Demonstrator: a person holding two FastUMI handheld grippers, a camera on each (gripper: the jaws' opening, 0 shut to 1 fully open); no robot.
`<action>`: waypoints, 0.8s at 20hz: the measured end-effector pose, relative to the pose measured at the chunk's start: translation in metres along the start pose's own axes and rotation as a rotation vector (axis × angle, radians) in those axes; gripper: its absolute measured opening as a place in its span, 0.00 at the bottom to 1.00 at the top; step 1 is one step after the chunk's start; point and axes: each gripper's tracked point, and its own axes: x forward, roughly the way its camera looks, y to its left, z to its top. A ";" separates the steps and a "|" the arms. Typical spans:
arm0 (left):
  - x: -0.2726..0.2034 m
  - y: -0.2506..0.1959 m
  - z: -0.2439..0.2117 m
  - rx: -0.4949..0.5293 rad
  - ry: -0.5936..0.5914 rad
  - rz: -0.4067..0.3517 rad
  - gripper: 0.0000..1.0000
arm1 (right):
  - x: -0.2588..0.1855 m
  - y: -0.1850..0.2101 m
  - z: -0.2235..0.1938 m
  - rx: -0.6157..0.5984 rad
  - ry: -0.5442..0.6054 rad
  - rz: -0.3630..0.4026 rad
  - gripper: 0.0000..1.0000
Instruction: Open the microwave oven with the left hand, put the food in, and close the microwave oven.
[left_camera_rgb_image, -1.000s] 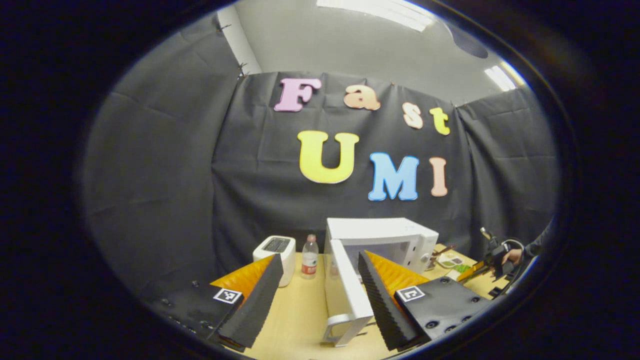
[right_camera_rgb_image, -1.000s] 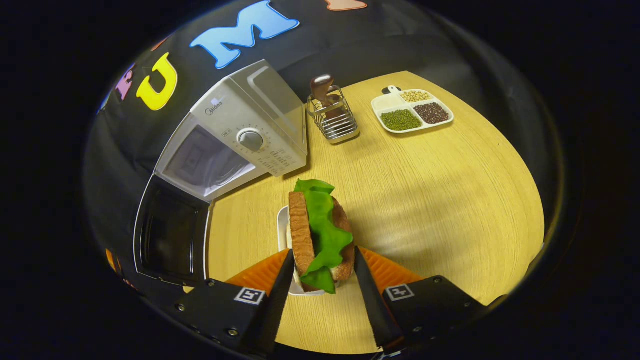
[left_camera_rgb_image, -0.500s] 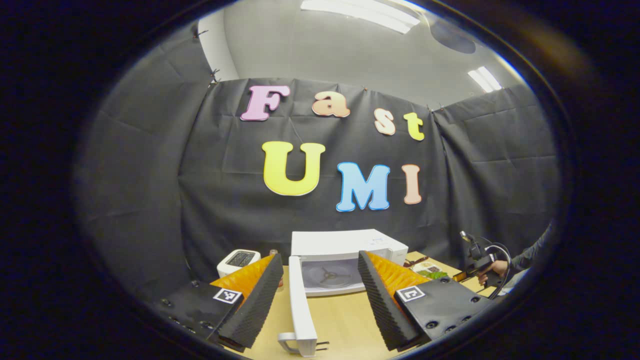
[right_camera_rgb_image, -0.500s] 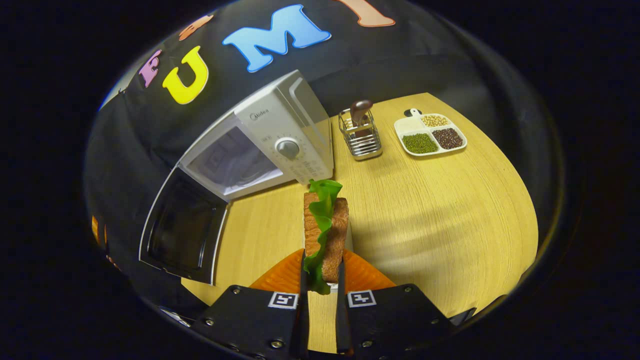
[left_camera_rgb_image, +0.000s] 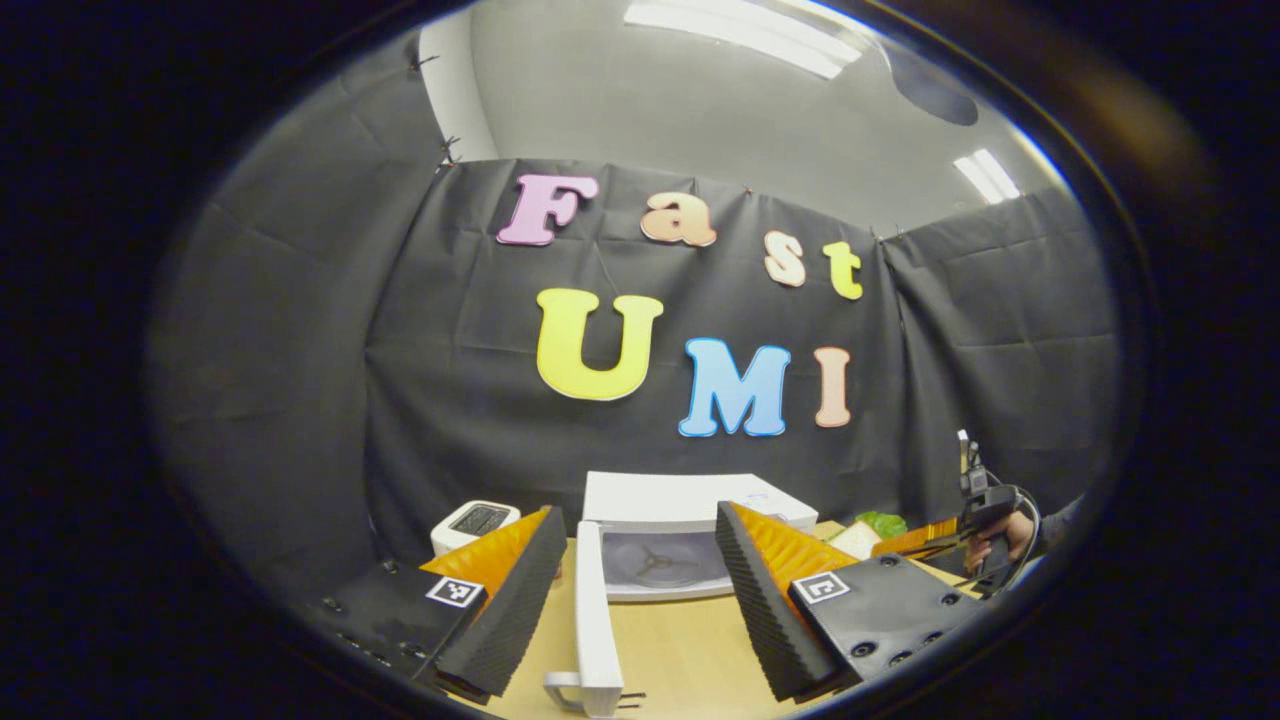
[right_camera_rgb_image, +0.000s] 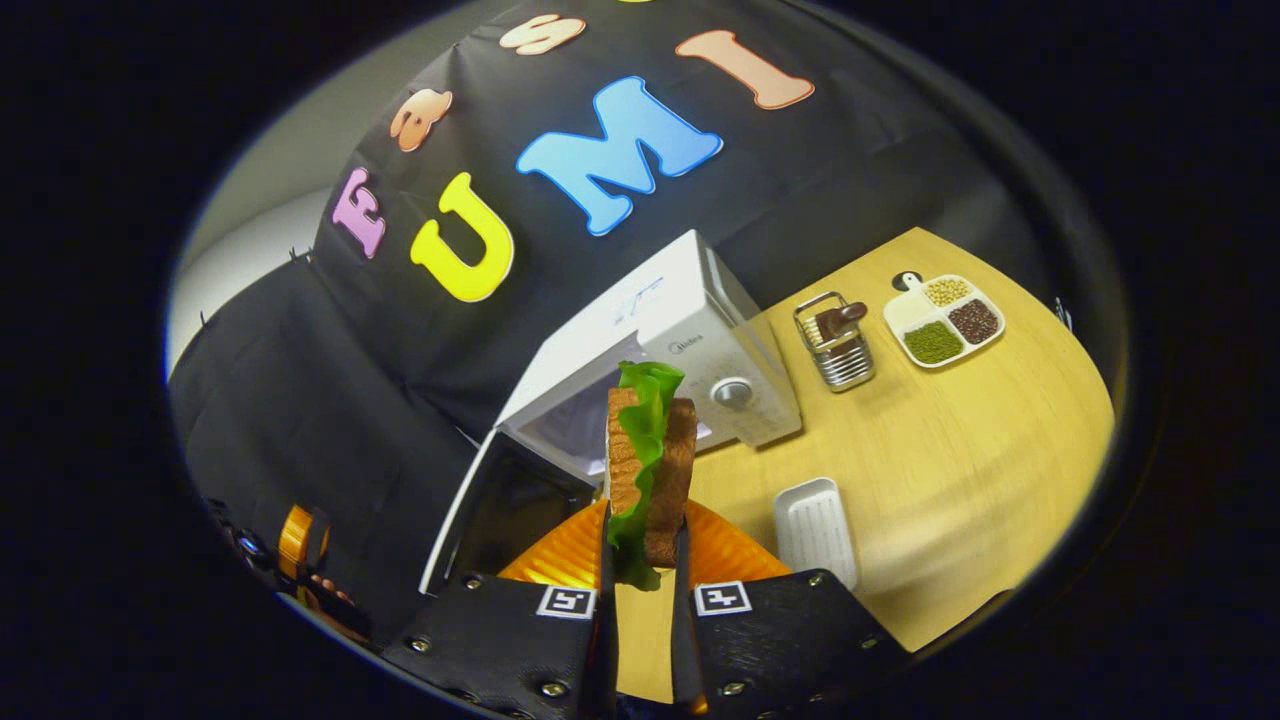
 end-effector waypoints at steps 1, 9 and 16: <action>-0.002 0.003 0.000 0.008 0.001 0.009 0.96 | 0.006 0.008 0.004 0.024 -0.016 0.019 0.21; -0.011 0.011 0.036 0.064 -0.038 0.030 0.96 | 0.079 0.034 -0.001 0.289 -0.076 0.080 0.21; -0.011 0.016 0.074 0.080 -0.059 0.058 0.96 | 0.162 0.031 -0.017 0.465 -0.126 0.054 0.21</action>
